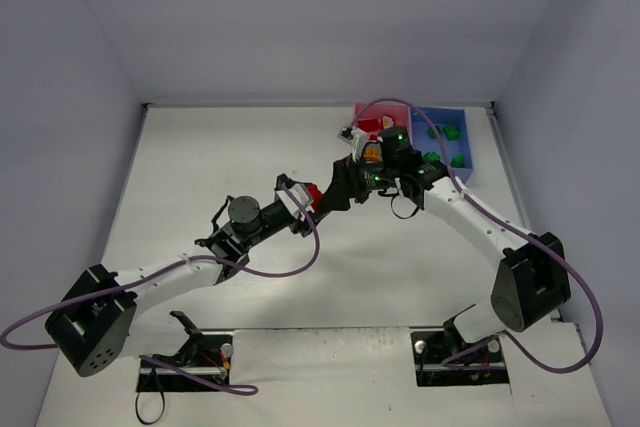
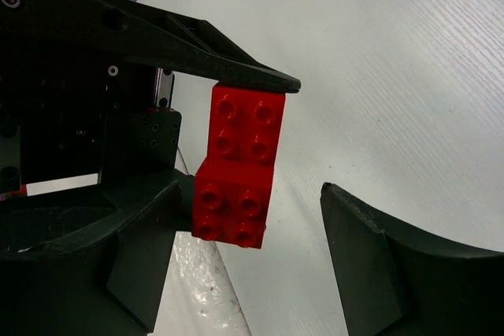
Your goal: Sort the legos into containers by color
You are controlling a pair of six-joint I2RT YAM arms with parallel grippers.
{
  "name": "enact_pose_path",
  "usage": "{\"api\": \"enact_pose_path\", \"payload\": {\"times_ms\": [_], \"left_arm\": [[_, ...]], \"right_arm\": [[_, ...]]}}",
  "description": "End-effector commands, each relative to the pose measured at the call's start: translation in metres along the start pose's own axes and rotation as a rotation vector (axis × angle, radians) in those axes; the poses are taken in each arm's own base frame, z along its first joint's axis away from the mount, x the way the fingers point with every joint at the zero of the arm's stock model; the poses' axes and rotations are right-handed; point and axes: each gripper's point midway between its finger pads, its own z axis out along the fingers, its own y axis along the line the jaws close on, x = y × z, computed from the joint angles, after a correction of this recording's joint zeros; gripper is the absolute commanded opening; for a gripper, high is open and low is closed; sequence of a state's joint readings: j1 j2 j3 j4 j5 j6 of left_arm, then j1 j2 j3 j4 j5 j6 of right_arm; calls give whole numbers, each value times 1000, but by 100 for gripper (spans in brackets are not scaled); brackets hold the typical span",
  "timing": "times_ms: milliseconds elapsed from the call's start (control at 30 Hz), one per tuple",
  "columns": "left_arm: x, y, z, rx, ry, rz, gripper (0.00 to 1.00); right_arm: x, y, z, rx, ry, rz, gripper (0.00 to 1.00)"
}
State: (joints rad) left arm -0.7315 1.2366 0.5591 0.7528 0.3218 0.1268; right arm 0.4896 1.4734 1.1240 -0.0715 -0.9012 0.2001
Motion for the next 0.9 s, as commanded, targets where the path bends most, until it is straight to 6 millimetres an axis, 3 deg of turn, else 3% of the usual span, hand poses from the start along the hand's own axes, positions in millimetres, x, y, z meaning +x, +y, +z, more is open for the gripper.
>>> {"api": "enact_pose_path", "payload": {"times_ms": [0, 100, 267, 433, 700, 867], "left_arm": [[-49, 12, 9, -10, -136, 46, 14], [-47, 11, 10, -4, -128, 43, 14], [-39, 9, 10, 6, -94, 36, 14], [-10, 5, 7, 9, -8, -10, 11], [38, 7, -5, -25, 119, -79, 6], [47, 10, -9, -39, 141, -88, 5]], "right_arm": [[-13, 16, 0, -16, -43, -78, 68], [-13, 14, 3, 3, -43, -83, 61], [-20, 6, 0, 71, -73, -108, 33], [-33, -1, -10, 132, -115, -139, 11], [-65, -22, -46, 174, -198, -125, 7], [-91, -51, -70, 244, -258, -122, 7]]}}
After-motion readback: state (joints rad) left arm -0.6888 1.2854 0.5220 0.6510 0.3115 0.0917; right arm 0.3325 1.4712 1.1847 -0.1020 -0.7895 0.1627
